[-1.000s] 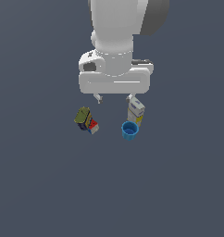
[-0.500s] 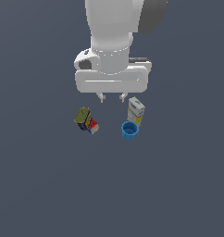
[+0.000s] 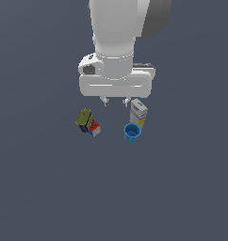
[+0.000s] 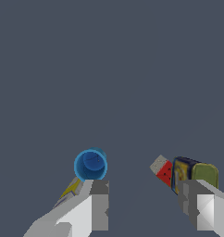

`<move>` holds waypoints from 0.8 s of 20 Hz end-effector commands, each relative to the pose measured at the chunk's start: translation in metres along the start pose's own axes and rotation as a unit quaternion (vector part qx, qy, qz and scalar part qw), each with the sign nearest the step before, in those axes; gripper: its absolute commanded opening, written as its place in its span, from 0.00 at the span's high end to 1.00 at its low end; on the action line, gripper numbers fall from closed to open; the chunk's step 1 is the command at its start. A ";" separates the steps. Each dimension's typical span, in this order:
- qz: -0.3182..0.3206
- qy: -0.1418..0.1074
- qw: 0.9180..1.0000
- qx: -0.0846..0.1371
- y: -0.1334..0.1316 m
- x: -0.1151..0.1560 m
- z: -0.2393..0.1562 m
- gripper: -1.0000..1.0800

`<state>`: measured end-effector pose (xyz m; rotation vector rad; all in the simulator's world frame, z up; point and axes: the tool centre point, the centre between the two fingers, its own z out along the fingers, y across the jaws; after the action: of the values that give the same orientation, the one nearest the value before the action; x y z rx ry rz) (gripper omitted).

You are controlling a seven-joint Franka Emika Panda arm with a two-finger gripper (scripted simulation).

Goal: Pick up a designated object from a clutter of objects.

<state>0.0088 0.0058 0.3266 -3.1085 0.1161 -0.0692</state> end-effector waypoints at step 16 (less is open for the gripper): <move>0.139 -0.013 0.990 -0.020 -0.029 0.000 0.063 0.38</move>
<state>0.0133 0.0331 0.2708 -3.1004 0.5059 -0.0245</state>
